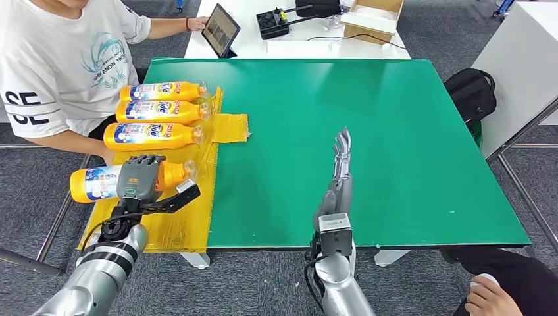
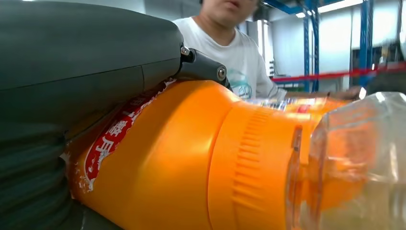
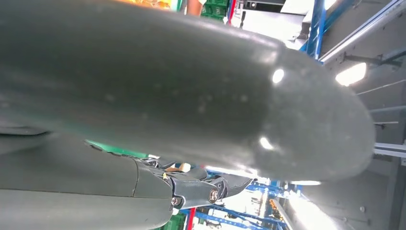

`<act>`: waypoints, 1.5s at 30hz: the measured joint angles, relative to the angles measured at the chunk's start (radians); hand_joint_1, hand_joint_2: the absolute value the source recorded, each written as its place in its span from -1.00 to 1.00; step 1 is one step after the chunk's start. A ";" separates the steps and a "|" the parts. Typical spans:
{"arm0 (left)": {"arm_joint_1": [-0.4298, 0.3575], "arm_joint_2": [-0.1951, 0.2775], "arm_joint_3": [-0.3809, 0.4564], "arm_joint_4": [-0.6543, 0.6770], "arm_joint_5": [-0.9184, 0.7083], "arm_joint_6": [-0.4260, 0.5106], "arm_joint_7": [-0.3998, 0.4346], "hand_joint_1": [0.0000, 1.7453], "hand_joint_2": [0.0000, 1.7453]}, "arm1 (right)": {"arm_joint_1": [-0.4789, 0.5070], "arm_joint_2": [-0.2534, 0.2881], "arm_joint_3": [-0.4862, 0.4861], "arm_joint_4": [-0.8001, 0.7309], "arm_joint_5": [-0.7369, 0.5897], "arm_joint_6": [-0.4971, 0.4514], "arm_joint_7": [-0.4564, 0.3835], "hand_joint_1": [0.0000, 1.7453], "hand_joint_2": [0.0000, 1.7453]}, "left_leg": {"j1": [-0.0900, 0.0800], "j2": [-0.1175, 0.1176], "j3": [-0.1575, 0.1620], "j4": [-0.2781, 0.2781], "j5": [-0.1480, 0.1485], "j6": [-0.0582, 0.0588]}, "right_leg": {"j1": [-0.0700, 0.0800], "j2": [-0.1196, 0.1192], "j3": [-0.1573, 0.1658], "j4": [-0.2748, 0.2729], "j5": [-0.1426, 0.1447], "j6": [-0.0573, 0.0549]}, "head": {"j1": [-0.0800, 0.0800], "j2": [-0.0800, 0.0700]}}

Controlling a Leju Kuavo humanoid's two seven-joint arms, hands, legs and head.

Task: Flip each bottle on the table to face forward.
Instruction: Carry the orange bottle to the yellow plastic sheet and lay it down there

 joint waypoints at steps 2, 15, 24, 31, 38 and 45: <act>-0.023 0.015 -0.027 0.039 -0.024 -0.021 0.021 1.00 1.00 | -0.004 0.000 -0.001 0.001 0.000 0.011 0.000 -1.00 -1.00 | 0.000 0.000 0.000 0.000 0.000 0.000 | 0.000 0.000 0.000 0.000 0.000 0.000 | 0.000 0.000; -0.118 0.040 -0.065 0.190 0.021 -0.183 -0.019 1.00 1.00 | -0.015 0.005 -0.001 0.044 0.008 0.047 0.009 -1.00 -1.00 | 0.000 -0.001 0.000 0.000 0.000 0.000 | 0.000 0.000 0.001 0.000 0.000 0.000 | 0.000 0.000; -0.133 0.039 -0.063 0.214 0.053 -0.220 -0.027 -1.00 0.00 | -0.018 0.009 0.002 0.068 0.013 0.050 0.015 -1.00 -1.00 | 0.000 -0.001 0.001 0.000 0.000 -0.001 | 0.000 0.000 0.002 0.000 0.000 0.000 | 0.000 0.000; -0.141 0.026 -0.010 0.226 0.215 -0.328 -0.080 -1.00 -1.00 | -0.022 0.012 0.007 0.089 0.032 0.059 0.029 -1.00 -1.00 | 0.000 -0.001 0.003 0.000 0.000 -0.001 | 0.000 -0.001 0.004 0.000 0.000 0.000 | 0.000 0.000; -0.139 0.008 0.082 0.226 0.437 -0.460 -0.224 -1.00 -1.00 | -0.030 0.019 0.010 0.118 0.022 0.071 0.033 -1.00 -1.00 | 0.000 -0.003 0.005 0.000 0.000 -0.001 | 0.000 -0.002 0.007 0.000 0.000 0.000 | 0.000 0.000; -0.138 -0.003 0.139 0.224 0.498 -0.511 -0.258 -1.00 -1.00 | -0.037 0.019 0.009 0.138 0.019 0.074 0.033 -1.00 -1.00 | 0.000 -0.003 0.007 0.000 0.001 -0.001 | 0.000 -0.003 0.008 0.000 0.000 0.000 | 0.000 0.000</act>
